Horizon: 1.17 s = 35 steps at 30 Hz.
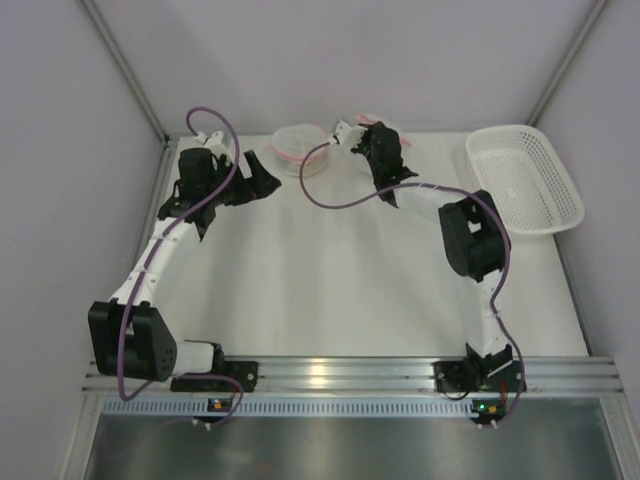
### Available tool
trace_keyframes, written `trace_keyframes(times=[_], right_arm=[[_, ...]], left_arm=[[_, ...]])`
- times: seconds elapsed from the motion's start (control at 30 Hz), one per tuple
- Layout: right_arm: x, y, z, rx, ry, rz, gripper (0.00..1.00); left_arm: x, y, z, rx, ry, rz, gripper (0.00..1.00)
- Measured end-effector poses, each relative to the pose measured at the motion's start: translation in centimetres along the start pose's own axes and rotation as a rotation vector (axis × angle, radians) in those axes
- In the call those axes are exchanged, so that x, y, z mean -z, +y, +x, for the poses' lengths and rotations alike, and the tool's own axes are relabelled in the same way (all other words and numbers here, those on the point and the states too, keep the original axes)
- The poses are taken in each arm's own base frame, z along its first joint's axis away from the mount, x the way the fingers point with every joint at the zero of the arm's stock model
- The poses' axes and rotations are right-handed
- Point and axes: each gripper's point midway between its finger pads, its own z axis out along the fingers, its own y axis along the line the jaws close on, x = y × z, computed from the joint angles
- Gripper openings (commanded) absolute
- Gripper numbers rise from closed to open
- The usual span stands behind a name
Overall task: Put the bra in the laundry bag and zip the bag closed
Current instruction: Place the laundry bag at the center of the board, then reset both arms
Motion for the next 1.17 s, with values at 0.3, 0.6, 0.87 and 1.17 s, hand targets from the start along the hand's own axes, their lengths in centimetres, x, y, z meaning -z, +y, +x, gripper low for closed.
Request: trace_keyframes(times=[0.3,0.6,0.87,1.17], right_arm=[[4.5,9.3,-4.7,-0.169,-0.002,-0.339,0.99],[14.3,-5.7,-10.7,-0.723,-0.052,-0.336,0.99],[24.0,-12.1,-8.5,-1.037,-0.037,-0.185,0.99],[31.2,-8.8,-2.9,-1.232,0.016,-0.117,1.0]], left_arm=[[-0.1,-0.1,0.1,-0.001,0.007,0.008,0.98],[0.0,0.7,-0.3,-0.015,-0.002,-0.035,0.98],[1.9,1.9,-2.1,-0.071,-0.075,-0.147,0.98],[8.4,1.1,-2.8,-0.123,-0.236,-0.206,0.98]])
